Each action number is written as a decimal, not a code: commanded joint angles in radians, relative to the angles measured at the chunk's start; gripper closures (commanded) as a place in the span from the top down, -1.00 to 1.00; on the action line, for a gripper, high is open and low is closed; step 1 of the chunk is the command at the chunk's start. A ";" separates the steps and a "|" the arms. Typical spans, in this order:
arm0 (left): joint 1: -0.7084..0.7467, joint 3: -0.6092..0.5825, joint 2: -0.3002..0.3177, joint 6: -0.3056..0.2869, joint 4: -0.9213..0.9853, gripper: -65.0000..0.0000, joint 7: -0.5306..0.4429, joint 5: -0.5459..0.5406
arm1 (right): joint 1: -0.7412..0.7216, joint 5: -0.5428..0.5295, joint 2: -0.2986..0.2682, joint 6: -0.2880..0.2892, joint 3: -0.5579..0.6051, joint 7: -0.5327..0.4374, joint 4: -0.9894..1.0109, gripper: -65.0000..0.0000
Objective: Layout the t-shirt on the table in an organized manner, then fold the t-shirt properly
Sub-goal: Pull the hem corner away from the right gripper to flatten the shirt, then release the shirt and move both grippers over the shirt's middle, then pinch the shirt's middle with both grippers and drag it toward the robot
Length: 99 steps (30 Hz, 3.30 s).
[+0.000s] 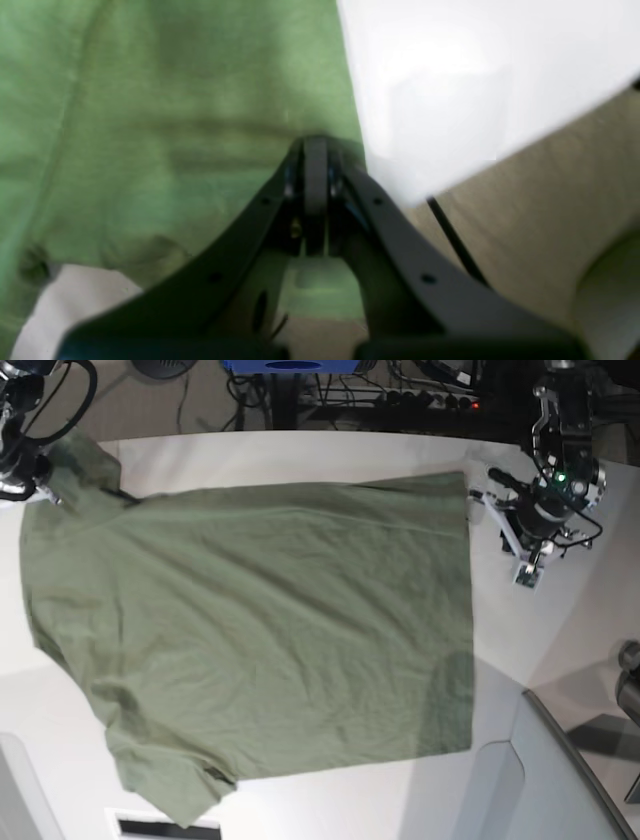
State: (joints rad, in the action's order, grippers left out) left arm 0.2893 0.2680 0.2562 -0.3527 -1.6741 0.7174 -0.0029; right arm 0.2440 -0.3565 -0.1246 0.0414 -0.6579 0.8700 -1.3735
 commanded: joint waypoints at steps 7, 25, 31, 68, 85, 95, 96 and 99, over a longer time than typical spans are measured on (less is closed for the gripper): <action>-0.200 0.003 -0.027 0.008 0.179 -1.00 -0.017 0.007 | 0.025 0.000 0.007 0.001 0.026 -0.002 -0.231 -1.00; -0.594 -0.250 -0.065 0.146 0.883 -1.00 -0.321 0.008 | -0.010 0.000 -0.020 -0.001 0.250 -0.007 -0.232 -1.00; -0.775 -0.392 -0.033 0.169 1.104 -1.00 -0.456 0.007 | -0.005 0.000 -0.020 0.001 0.258 -0.005 -0.232 -1.00; -0.803 -0.344 -0.036 0.195 1.038 -1.00 -0.425 -0.004 | -0.274 -0.008 0.190 0.237 1.209 0.108 -0.090 -1.00; -0.404 -0.278 -0.013 0.125 0.392 -1.00 -0.077 -0.004 | -0.522 0.000 0.125 0.229 1.200 0.059 0.121 -1.00; -0.266 -0.240 0.010 0.123 0.368 -1.00 -0.064 -0.004 | -0.618 -0.002 0.125 0.232 1.200 -0.156 0.509 -1.00; -0.252 -0.238 0.010 0.123 0.368 -1.00 -0.064 -0.004 | -0.618 -0.002 0.125 0.232 1.200 -0.163 0.509 -1.00; -0.220 -0.238 0.009 0.123 0.363 -1.00 -0.064 -0.004 | -0.618 -0.002 0.125 0.232 1.200 -0.160 0.509 -1.00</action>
State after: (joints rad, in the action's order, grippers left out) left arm 0.0669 0.0273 0.2573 -0.2268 -1.3037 0.6289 -0.0048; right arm -0.3622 -0.3702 0.0006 0.2806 0.5434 0.6907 -0.8619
